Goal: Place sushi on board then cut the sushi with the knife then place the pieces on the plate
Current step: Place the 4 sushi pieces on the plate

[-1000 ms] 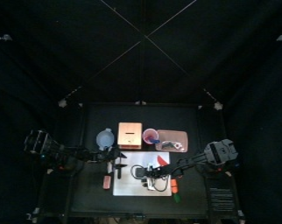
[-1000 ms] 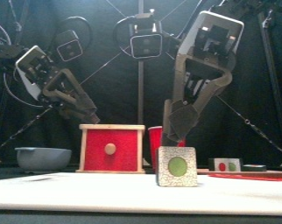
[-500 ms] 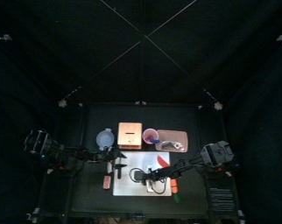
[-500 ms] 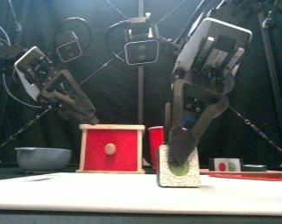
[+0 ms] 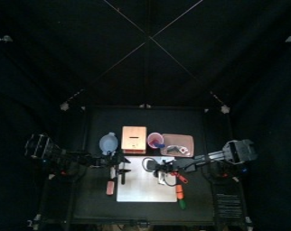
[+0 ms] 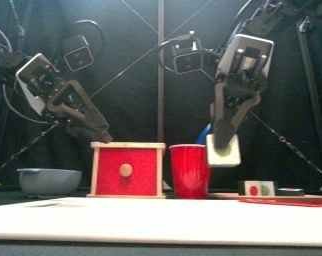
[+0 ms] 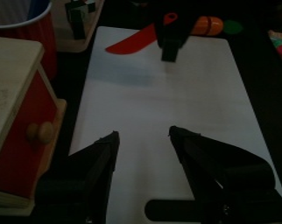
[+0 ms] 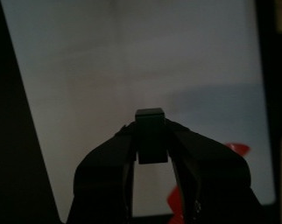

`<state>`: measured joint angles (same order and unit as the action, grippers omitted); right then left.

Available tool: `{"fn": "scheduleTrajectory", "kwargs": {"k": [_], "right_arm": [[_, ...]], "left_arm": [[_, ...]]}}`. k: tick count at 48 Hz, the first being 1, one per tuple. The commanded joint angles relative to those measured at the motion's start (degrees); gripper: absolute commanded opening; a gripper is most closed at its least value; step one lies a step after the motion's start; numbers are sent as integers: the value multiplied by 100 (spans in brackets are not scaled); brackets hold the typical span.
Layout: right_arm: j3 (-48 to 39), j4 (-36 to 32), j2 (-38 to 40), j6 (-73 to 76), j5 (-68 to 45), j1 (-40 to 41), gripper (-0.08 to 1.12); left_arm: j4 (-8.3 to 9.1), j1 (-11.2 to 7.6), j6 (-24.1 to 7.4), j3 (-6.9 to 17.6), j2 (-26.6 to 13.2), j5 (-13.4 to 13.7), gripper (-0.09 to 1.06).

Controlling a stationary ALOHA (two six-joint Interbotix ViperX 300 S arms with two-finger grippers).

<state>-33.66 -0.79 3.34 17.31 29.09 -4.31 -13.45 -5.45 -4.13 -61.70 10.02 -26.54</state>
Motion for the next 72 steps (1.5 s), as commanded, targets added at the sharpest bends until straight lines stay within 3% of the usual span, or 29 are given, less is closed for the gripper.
{"fn": "scheduleTrajectory", "kwargs": {"k": [1, 15, 31, 43, 53, 63, 72], "right_arm": [[-193, -44, 703, 0, 26, 316, 58], [-870, -404, 1819, 0, 211, 1397, 58], [-1494, -738, 2118, 0, 255, 2575, 58], [-1652, -914, 1652, -9, -149, 3410, 59], [-1547, -984, 1011, -35, -431, 3568, 60], [-1389, -1072, 571, -9, -448, 3577, 74], [-1345, -1072, 633, -9, -448, 3586, 87]], "left_arm": [[0, 9, -9, 44, 18, -35, 86], [0, 9, 9, 53, 26, -35, 86], [-9, 26, 9, 70, 18, -35, 86], [-9, 53, 9, 79, 18, -26, 86], [-9, 62, 9, 79, 18, -26, 86], [-9, 62, 9, 62, 26, -26, 86], [0, 53, 9, 53, 26, -35, 86]]}}
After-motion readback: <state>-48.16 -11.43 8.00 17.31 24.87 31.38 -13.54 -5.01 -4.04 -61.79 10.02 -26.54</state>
